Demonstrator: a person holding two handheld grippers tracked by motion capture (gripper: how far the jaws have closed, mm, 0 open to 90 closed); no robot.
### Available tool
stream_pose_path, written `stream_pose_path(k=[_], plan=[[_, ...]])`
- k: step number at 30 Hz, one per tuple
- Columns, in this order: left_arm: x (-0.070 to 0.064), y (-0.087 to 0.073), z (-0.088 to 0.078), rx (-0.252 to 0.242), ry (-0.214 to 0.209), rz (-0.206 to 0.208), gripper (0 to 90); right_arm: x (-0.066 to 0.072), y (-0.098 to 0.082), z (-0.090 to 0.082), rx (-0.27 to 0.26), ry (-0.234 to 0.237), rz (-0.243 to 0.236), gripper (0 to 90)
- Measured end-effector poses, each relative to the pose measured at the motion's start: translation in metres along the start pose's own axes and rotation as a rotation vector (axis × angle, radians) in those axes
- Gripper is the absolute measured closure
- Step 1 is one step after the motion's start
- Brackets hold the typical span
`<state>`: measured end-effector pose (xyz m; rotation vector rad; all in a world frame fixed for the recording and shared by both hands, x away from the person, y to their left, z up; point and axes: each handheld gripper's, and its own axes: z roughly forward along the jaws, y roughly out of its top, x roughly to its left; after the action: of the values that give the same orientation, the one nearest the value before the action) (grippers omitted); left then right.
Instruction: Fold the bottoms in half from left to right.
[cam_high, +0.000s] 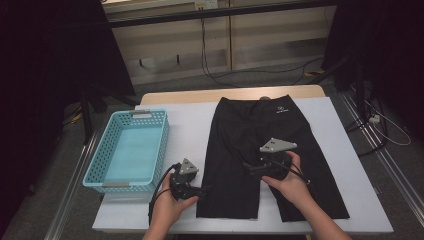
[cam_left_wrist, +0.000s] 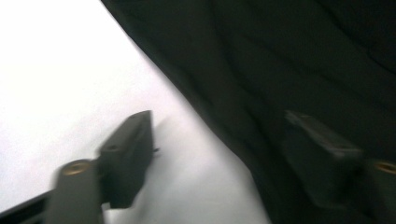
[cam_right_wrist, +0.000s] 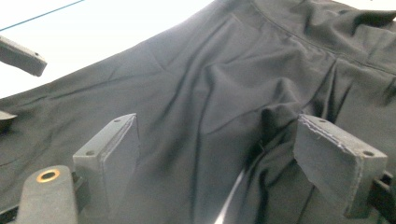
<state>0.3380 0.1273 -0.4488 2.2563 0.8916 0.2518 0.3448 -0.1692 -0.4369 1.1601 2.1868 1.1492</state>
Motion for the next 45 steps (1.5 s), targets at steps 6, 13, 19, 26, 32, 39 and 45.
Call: stream_pose_path(k=[6, 13, 19, 26, 32, 39, 45], plan=[[-0.017, 0.005, 0.003, 0.006, 0.023, 0.007, 52.5, 0.005, 0.003, 0.004, -0.013, 0.001, -0.011, 15.1], [-0.021, 0.013, 0.006, 0.02, -0.044, -0.045, 86.9, 0.003, 0.005, 0.006, -0.026, -0.009, -0.007, 15.2], [-0.026, 0.022, -0.002, -0.082, -0.104, -0.072, 87.3, -0.001, 0.006, 0.007, -0.036, -0.017, 0.006, 14.6], [-0.033, 0.028, 0.002, -0.106, -0.153, -0.056, 87.3, -0.002, 0.016, 0.016, -0.049, 0.007, 0.032, 16.9], [-0.037, 0.031, 0.004, -0.116, -0.167, -0.042, 87.4, 0.001, 0.023, 0.03, -0.046, 0.026, 0.051, 14.9], [-0.041, 0.035, 0.005, -0.123, -0.181, -0.019, 87.4, 0.007, 0.034, 0.043, -0.038, 0.042, 0.046, 13.8], [-0.04, 0.034, 0.006, -0.132, -0.178, -0.022, 87.4, 0.013, 0.04, 0.052, -0.049, 0.058, 0.071, 13.7]])
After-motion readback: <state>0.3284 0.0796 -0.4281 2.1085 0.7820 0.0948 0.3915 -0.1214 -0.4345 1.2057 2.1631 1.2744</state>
